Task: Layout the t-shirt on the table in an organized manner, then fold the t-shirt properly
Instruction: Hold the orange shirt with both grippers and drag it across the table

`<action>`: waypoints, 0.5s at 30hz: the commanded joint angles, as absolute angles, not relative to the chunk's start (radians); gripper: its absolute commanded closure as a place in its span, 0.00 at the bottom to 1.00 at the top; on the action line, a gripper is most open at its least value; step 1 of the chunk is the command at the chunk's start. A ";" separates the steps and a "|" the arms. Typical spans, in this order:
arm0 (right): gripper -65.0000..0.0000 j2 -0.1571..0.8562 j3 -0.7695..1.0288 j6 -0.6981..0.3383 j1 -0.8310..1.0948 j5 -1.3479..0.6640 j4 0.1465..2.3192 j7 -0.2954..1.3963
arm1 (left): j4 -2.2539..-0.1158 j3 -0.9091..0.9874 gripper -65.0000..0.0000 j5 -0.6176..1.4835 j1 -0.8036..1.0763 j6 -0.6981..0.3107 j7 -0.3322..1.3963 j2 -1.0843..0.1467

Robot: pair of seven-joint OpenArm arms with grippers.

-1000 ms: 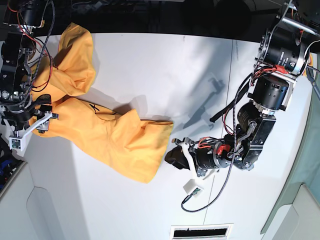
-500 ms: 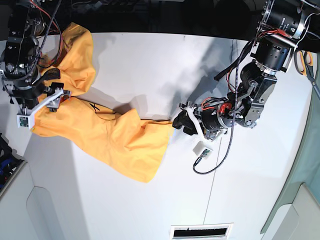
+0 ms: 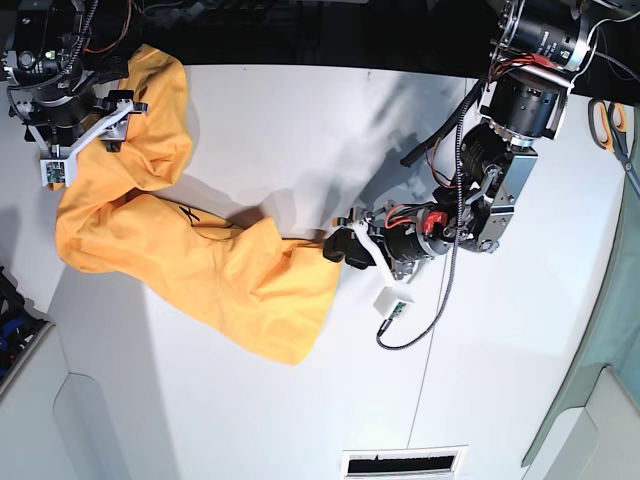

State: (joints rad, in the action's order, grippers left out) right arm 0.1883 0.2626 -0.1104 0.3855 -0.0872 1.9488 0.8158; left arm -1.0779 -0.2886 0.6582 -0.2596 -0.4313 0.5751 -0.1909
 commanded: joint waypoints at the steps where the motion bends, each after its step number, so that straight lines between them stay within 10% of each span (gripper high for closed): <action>1: 0.39 0.195 0.268 -0.110 0.399 -0.091 1.969 0.795 | -1.091 -0.284 0.52 0.661 -0.273 -0.442 0.558 -0.196; 15: 0.39 0.076 0.268 -0.207 0.504 -0.172 1.868 0.679 | -1.091 -0.292 0.73 0.537 -0.231 -0.405 0.486 -0.147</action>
State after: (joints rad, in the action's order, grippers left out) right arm 0.0689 0.2626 -0.2062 0.5037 -0.1688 1.8503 0.6987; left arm -1.0779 -0.2939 0.5259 -0.2111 -0.3965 0.4995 -0.1467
